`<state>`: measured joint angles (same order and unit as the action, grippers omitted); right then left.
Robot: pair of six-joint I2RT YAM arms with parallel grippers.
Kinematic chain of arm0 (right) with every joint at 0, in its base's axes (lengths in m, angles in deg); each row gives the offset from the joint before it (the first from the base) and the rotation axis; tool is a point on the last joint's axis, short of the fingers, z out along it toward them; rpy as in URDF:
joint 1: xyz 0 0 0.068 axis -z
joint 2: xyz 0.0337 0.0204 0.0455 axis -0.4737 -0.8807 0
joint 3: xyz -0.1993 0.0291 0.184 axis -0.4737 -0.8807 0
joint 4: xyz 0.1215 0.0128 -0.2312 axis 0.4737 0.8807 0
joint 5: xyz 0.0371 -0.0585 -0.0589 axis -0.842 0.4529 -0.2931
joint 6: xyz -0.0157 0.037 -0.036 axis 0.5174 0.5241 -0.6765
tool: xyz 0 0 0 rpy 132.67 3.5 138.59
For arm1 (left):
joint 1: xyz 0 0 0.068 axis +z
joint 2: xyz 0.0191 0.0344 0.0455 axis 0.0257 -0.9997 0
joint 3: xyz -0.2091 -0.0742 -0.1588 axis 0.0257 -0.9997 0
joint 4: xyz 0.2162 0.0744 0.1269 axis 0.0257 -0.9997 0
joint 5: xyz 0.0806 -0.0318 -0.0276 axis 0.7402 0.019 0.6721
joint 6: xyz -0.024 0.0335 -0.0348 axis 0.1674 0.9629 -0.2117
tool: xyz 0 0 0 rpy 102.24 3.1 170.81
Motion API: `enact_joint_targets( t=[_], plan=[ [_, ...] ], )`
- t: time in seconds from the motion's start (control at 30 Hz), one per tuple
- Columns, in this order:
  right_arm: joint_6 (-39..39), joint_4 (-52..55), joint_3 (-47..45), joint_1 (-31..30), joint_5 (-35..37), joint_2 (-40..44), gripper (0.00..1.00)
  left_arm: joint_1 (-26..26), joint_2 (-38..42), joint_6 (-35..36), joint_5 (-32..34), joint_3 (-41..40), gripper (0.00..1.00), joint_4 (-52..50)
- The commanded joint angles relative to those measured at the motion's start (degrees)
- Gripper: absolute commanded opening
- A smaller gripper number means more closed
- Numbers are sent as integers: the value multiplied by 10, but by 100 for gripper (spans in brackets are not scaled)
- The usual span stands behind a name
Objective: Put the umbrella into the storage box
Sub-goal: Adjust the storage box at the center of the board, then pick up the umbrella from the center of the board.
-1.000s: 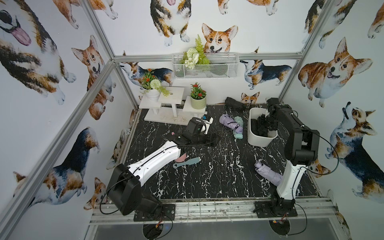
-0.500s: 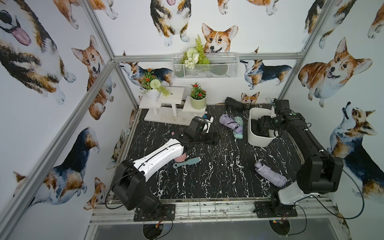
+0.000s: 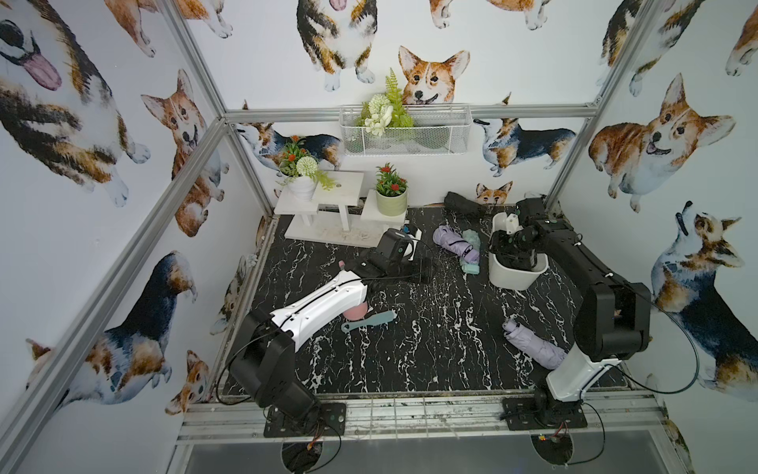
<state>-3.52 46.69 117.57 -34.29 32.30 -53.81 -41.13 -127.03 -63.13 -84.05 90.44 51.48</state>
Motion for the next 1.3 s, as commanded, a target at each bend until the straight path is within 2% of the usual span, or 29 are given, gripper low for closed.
enact_joint_targets(
  t=[0.0, 0.33, 0.47, 0.63, 0.7, 0.73, 0.77, 0.8, 0.83, 0.93, 1.07, 1.27],
  plan=[
    [25, -14, -3, -7, -3, -10, 54, 0, -2, 3, 5, 12, 83, -8],
    [42, -23, -72, -33, 29, 34, 26, 0, 4, -5, 10, 11, 83, -24],
    [51, -23, -99, -59, 50, 55, 21, 1, -2, 5, 18, 24, 84, -46],
    [65, -25, -120, -96, 67, 79, 21, 4, -14, 7, 15, 33, 84, -45],
    [66, -14, -121, -100, 77, 87, 32, 8, -25, 10, 10, 41, 85, -45],
    [66, -9, -122, -100, 86, 96, 45, 11, -34, 12, 7, 48, 85, -47],
    [63, -5, -123, -100, 100, 106, 60, 17, -43, 13, 3, 54, 85, -47],
    [59, -4, -123, -100, 112, 116, 96, 22, -47, 12, 0, 59, 85, -45],
    [52, 2, -119, -100, 122, 125, 100, 30, -64, 7, -5, 63, 85, -40],
    [33, 17, -92, -99, 134, 144, 99, 55, -88, -24, -38, 66, 85, 1],
    [4, 6, -64, -90, 151, 151, 100, 66, -119, -42, -47, 96, 84, 15],
    [-28, -25, 29, -20, 79, 90, 99, 65, -140, -41, -47, 135, 84, -1]
  ],
)
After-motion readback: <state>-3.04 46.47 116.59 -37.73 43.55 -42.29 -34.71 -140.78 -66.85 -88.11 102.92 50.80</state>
